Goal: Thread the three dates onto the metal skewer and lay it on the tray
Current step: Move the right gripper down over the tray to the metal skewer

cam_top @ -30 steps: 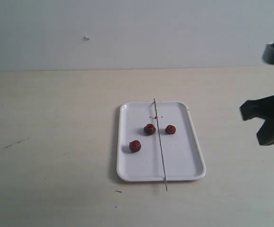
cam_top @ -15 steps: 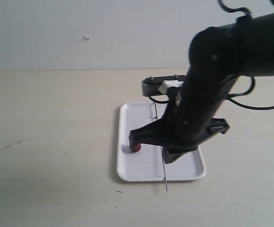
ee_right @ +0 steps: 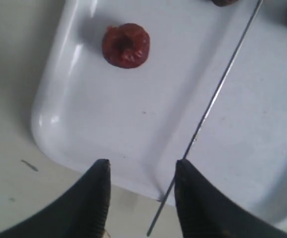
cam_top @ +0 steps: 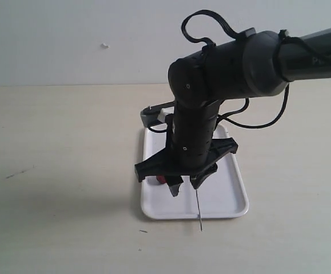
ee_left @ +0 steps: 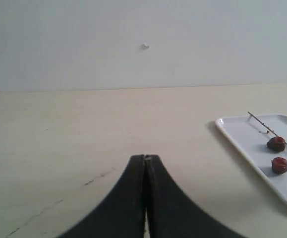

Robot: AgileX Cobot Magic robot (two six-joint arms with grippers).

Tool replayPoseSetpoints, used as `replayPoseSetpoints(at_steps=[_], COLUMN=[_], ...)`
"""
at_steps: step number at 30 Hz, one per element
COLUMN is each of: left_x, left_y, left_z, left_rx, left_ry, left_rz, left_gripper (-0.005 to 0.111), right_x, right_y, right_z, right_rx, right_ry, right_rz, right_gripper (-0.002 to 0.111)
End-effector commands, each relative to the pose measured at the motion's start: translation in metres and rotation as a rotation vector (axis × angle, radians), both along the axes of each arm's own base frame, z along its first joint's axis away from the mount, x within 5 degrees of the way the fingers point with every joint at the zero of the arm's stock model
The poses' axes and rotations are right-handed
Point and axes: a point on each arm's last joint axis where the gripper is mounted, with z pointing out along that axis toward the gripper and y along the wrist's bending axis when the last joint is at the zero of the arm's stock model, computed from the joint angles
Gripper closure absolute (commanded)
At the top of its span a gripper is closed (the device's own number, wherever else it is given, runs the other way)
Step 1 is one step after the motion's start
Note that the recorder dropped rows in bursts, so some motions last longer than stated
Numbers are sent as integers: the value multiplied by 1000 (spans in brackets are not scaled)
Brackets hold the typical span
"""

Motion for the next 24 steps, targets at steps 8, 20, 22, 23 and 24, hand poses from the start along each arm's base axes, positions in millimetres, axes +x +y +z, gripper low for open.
replayPoseSetpoints(at_steps=[8,20,22,23,24], left_x=[0,0,0,0,0], left_y=[0,0,0,0,0], left_z=[0,0,0,0,0], left_rx=[-9,-9,-9,-9,-9], left_ry=[-2,-2,-2,-2,-2], left_rz=[2,2,2,2,2], left_gripper=[107,107,107,107,107], right_x=[6,18,16,16,14], right_y=[-1,-21,-25,-26,-27], right_z=[-4,-14,-18,-19,-22], right_rx=[-40,-14,-24,-30,-35], right_ry=[-41,-40,-28,-26,-25], right_rz=[-17,-123,-128,-124,-114], right_gripper=[55,55,55,55,55])
